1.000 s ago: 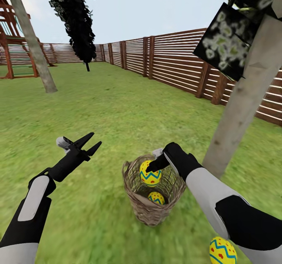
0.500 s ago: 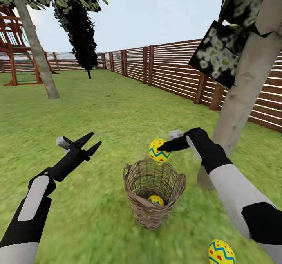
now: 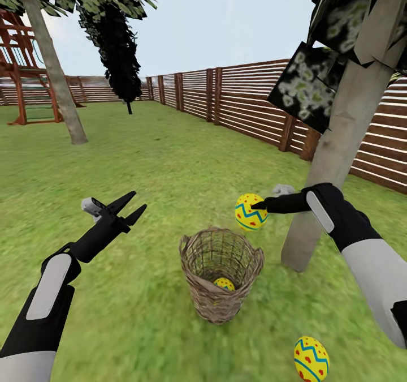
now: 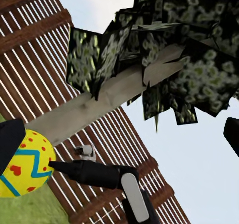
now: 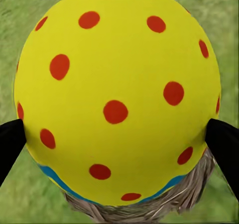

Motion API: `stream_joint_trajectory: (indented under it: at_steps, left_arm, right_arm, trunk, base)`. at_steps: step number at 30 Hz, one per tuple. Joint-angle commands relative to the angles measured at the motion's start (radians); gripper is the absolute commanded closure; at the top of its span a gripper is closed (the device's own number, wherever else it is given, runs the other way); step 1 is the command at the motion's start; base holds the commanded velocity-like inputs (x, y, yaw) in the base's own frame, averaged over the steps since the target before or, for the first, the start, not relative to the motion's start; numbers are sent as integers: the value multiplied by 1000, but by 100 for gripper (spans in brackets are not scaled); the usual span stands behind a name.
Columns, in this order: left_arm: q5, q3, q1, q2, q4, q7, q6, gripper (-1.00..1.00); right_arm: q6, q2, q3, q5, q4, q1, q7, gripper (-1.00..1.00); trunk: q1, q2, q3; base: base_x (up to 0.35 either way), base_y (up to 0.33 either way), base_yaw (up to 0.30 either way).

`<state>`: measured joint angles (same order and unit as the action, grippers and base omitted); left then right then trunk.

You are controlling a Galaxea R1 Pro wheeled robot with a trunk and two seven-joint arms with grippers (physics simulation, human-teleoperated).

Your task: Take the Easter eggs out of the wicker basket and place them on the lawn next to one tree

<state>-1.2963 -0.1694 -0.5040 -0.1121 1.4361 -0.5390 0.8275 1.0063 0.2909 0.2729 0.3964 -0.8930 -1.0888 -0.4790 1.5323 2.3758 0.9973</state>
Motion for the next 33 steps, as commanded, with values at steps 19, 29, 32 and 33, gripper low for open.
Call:
stream_joint_trajectory:
  at_steps: [19, 29, 32, 33]
  left_arm:
    - [-8, -5, 0, -1, 0, -6, 2, -100]
    - [-6, -6, -1, 0, 0, -4, 2, -100]
    - [-6, -6, -1, 0, 0, -4, 2, -100]
    - [-6, -6, -1, 0, 0, -4, 2, -100]
  right_arm:
    - [-1, 46, 2, -2, 25, 36, -145, 100]
    - [-6, 87, 2, -4, 28, 83, -145, 100]
    - [-6, 92, 1, -4, 28, 87, -145, 100]
    - [-6, 100, 0, -4, 28, 90, -146, 100]
  trunk:
    - [-31, -56, -35]
    - [-31, -56, -44]
    - [-31, -56, -47]
    - [-31, -56, -48]
  base:
    - [-56, 0, -152]
    - [0, 0, -247]
    - [0, 0, -247]
    - [0, 0, -247]
